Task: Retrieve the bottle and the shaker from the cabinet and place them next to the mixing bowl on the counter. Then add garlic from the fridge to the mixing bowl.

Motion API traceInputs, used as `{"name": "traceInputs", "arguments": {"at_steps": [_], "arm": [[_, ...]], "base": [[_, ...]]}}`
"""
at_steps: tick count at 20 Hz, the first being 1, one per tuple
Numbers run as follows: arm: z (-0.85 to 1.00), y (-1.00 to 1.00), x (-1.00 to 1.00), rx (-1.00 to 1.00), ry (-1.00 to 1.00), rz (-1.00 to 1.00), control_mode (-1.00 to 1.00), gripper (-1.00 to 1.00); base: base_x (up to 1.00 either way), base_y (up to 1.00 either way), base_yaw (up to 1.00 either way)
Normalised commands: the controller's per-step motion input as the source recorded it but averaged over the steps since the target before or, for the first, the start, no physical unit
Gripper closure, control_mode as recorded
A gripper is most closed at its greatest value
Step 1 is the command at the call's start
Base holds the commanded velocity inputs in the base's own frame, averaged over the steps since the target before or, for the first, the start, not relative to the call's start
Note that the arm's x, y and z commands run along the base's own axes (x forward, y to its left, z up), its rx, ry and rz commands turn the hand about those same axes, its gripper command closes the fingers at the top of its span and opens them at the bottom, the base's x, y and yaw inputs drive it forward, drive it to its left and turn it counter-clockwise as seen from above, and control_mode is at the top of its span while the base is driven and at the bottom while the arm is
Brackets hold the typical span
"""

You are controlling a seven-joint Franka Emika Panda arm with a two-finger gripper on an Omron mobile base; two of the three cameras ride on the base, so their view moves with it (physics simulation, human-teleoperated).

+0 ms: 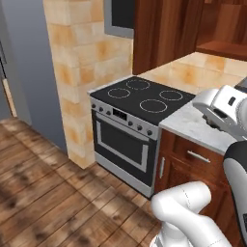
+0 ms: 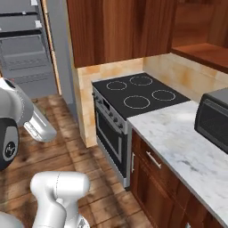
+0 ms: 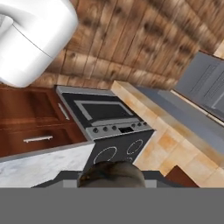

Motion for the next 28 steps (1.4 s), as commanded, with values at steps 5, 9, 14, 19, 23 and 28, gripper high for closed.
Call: {"name": "traceInputs", "arguments": {"at_steps": [5,9,14,19,23,28], "arm": [[0.00,0.00,0.00,0.00,0.00,0.00,1.00,1.00],[0.00,0.00,0.00,0.00,0.00,0.00,1.00,1.00],[0.00,0.00,0.00,0.00,0.00,0.00,1.00,1.00],[0.00,0.00,0.00,0.00,0.00,0.00,1.00,1.00],[0.00,0.00,0.00,0.00,0.00,0.00,1.00,1.00],[0.00,0.00,0.00,0.00,0.00,0.00,1.00,1.00]], "base": [[-0.32,-0.04,-0.31],[-0.33,-0.08,-0.33],[-0.28,-0.14,-0.36],[-0.23,-0.20,-0.37],[-0.16,-0.19,-0.37],[-0.03,-0.16,-0.35]]}}
